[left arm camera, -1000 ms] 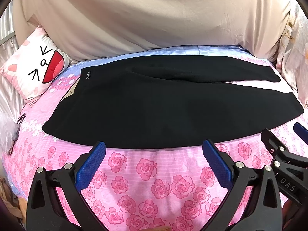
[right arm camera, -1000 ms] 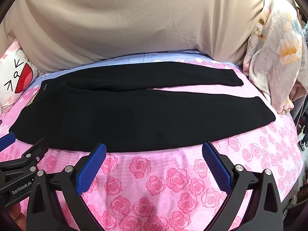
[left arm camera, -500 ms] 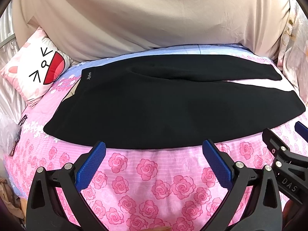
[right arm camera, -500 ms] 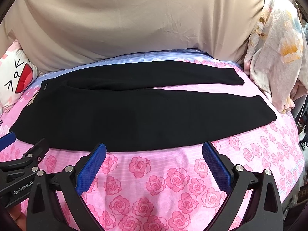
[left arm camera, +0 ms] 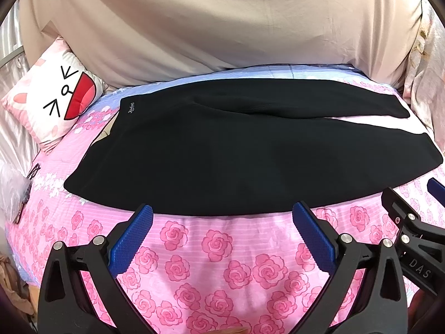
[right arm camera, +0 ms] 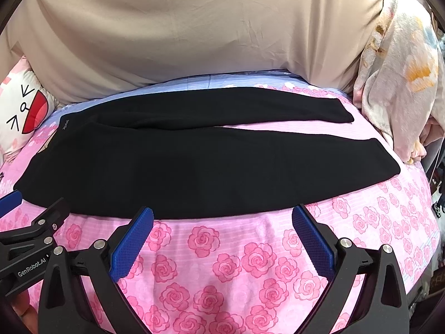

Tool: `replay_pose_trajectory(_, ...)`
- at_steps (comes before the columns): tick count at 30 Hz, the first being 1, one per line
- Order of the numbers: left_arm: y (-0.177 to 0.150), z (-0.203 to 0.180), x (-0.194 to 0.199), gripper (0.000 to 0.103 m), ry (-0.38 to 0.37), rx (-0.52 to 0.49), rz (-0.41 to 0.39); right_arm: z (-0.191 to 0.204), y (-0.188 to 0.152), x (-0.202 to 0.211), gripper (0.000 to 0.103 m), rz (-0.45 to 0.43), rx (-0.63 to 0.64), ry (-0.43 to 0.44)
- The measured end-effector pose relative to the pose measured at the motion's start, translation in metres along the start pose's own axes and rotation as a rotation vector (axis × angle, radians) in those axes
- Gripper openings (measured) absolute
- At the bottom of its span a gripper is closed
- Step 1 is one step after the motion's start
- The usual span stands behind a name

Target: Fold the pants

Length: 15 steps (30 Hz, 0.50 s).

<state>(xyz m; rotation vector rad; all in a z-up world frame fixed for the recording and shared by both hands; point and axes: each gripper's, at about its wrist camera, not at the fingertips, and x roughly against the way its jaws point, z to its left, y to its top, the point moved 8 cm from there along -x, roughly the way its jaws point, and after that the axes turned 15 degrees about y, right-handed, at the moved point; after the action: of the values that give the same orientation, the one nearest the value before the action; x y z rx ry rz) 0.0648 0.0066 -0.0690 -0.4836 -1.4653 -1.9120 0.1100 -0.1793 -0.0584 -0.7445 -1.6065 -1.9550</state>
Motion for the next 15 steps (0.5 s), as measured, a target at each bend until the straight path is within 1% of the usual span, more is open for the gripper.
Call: replay_pose_trajectory(15,-0.002,-0.0043,-0.0065,0.098,-0.004,-0.012,0.014,0.0012,-0.0032,-0.0088,0.098,0.021,-0.008,0.001)
